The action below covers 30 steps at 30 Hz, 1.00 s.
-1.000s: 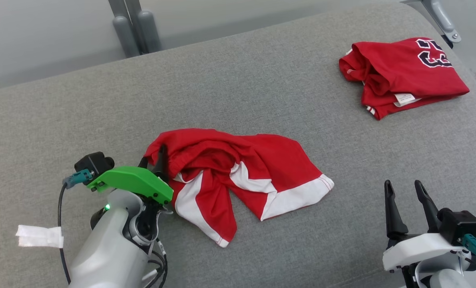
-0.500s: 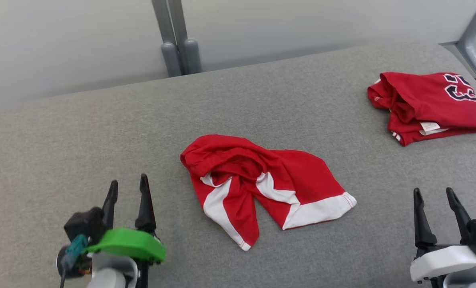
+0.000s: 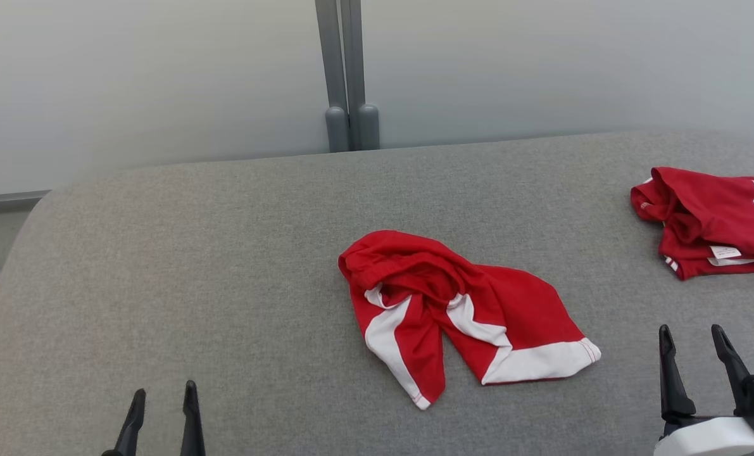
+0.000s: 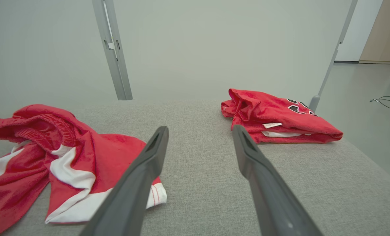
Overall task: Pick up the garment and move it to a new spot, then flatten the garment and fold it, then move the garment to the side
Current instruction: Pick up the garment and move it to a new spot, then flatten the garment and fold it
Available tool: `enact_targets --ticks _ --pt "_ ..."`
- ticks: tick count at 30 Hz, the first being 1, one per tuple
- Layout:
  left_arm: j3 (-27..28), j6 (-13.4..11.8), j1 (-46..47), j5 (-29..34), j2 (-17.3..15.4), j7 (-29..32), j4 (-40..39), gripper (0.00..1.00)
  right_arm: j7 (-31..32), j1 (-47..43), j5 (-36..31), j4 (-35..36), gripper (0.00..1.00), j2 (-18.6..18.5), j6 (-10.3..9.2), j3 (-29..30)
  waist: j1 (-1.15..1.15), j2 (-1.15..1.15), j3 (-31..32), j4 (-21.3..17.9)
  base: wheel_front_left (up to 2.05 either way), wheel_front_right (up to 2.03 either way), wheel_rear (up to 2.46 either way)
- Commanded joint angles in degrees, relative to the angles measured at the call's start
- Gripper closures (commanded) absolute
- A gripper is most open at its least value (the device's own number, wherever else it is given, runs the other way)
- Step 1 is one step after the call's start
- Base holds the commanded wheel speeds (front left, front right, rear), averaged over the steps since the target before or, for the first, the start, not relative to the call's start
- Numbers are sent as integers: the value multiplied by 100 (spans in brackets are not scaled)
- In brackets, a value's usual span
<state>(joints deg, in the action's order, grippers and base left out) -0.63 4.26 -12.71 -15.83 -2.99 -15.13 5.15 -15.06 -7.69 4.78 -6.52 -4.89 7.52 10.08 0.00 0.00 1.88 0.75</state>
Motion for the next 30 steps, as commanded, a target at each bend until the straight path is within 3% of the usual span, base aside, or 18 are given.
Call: enact_targets --ticks 1,13,30 --pt "164 112 -137 66 4 1 -1 0 -14 -123 -74 -56 0 35 -6 31 0 0 113 105 0 0 0" --pt "0 311 25 42 6 1 82 0 -14 -122 -104 -173 0 125 -6 -87 0 0 56 94 0 0 0" --pt "-107 329 221 71 6 1 77 0 -14 -6 -55 -185 0 112 -6 -161 0 0 -64 -30 0 0 0"
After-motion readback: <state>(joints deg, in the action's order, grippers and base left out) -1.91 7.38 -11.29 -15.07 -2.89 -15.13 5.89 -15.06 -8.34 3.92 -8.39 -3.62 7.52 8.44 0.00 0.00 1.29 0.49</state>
